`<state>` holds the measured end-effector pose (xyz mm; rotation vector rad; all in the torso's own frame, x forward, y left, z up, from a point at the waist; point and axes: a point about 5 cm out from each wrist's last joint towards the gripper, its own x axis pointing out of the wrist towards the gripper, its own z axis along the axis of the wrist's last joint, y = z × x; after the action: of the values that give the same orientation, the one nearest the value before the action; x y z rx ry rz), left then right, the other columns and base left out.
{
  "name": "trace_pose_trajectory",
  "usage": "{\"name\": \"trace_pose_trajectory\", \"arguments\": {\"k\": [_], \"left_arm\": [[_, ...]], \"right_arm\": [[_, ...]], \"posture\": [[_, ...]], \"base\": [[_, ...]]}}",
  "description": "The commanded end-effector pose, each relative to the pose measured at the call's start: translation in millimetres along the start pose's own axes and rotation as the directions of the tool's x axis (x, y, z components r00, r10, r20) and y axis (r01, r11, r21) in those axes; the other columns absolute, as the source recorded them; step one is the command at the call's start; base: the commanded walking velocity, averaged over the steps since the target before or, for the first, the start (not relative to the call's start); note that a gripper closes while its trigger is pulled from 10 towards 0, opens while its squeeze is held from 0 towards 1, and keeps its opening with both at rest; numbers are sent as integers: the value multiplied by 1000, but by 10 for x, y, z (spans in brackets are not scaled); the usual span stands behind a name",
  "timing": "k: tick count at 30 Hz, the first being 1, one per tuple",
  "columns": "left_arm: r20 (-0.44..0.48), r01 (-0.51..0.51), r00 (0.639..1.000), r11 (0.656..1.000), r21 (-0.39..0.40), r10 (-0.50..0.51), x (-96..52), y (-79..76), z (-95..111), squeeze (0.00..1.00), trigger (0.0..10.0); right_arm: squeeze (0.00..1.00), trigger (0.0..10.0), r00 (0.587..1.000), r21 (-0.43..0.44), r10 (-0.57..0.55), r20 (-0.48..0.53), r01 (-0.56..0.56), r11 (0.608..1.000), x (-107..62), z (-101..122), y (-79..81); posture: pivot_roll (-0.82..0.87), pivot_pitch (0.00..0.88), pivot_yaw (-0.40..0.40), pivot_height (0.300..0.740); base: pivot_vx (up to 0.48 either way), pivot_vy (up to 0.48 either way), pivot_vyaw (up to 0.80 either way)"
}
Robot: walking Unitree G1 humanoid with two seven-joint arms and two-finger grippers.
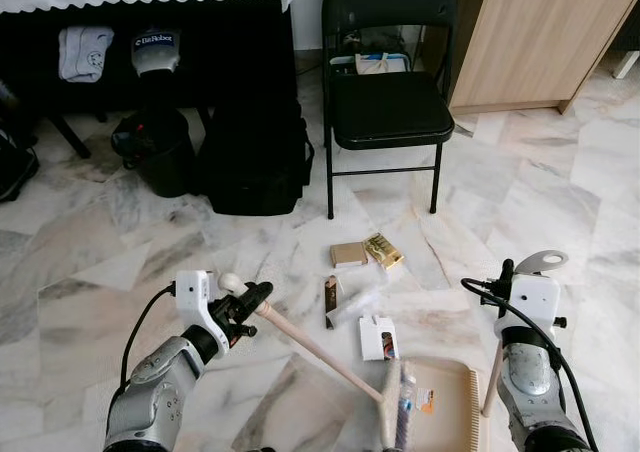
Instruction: Sweep floor
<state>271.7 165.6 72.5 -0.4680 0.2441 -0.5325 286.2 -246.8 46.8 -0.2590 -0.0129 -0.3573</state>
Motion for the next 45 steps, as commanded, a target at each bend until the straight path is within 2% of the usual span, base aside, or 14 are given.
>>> {"name": "trace_pose_trajectory", "arguments": {"k": [1,4,8,10,11,12,13,14,15,17,21,23,28,45], "left_arm": [[-33,105,994,991,-85,-108,-20,-123,-74,0,10000],[-70,184,979,978,-98,-191,-69,-218,-88,0,10000],[-47,155,986,987,-51,-157,-46,-211,-32,0,10000],[27,136,990,990,-18,-136,-3,-222,116,0,10000],[118,79,990,997,4,-79,21,-175,279,0,10000],[118,79,990,997,4,-79,21,-175,279,0,10000],[214,7,977,1000,20,-11,29,-111,458,0,10000],[261,-27,965,999,20,21,22,-79,551,0,10000],[261,-27,965,999,20,21,22,-79,551,0,10000],[347,-115,933,993,36,96,-14,-2,744,0,10000],[424,-187,894,981,57,146,-64,60,937,0,10000],[414,-206,897,975,87,153,-46,96,947,0,10000],[410,-207,898,975,80,157,12,86,904,0,10000],[357,-206,922,971,122,151,73,59,696,0,10000]], "right_arm": [[0,10000,992,-13,32,-120,-34,999,-156,-224,46],[0,10000,992,-11,34,-119,-36,999,-150,-217,58],[0,10000,993,-6,38,-116,-39,999,-140,-204,77],[0,10000,993,-6,38,-114,-39,999,-135,-199,74],[0,10000,993,-6,37,-111,-38,999,-130,-194,69],[0,10000,993,-6,37,-111,-38,999,-130,-194,69],[0,10000,994,-7,36,-108,-37,999,-123,-188,60],[0,10000,994,-9,34,-103,-35,999,-118,-181,53],[0,10000,994,-9,34,-103,-35,999,-118,-181,53],[0,10000,998,4,18,-65,-18,1000,-82,-122,29],[0,10000,998,43,-12,65,9,999,14,91,6],[0,10000,984,122,16,176,-38,992,72,300,71],[0,10000,973,190,44,228,-89,978,77,412,162],[0,10000,969,206,79,234,-128,970,74,465,266]], "posture": [[74,165,50,740],[75,163,51,740],[72,160,50,740],[72,155,48,740],[69,152,47,740],[69,152,47,740],[70,151,46,740],[71,150,45,740],[71,150,45,740],[73,147,43,740],[67,141,44,740],[59,135,49,740],[53,130,51,740],[59,139,51,740]], "base": [[0,0,0],[0,0,0],[0,0,0],[0,0,0],[0,0,0],[0,0,0],[0,0,0],[0,0,0],[0,0,0],[0,0,0],[0,0,0],[0,0,0],[0,0,0],[0,0,0]]}}
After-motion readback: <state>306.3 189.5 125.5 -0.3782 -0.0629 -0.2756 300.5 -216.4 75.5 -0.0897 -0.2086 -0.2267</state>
